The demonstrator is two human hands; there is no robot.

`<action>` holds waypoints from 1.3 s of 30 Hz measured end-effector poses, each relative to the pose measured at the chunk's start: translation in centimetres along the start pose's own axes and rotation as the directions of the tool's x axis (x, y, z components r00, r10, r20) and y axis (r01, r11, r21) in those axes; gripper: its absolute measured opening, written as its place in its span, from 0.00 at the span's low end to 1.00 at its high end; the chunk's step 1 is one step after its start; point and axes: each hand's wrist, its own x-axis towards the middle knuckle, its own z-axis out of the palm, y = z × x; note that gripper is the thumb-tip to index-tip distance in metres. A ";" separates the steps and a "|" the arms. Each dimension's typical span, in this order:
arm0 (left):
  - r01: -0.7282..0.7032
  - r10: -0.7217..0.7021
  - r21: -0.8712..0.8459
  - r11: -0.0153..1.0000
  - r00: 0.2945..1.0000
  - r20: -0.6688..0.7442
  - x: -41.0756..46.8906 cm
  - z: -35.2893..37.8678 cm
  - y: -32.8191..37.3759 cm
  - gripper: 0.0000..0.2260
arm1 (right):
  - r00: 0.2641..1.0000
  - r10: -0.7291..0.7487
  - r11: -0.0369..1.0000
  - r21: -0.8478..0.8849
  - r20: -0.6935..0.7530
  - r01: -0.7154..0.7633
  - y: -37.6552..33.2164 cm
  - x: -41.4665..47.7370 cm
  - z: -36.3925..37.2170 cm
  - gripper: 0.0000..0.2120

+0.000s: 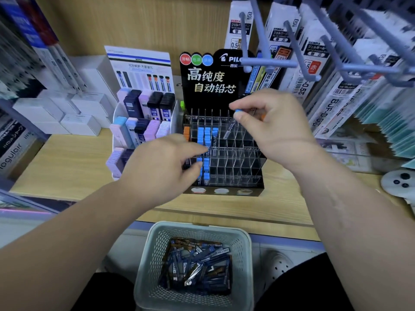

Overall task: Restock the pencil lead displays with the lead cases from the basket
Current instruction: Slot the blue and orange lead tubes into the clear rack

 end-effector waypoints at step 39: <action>0.048 -0.065 0.140 0.989 0.991 0.121 -0.2 0.5 -0.9 0.20 | 0.997 -0.072 0.993 -0.091 0.008 0.072 -0.2 -0.4 2.8 0.04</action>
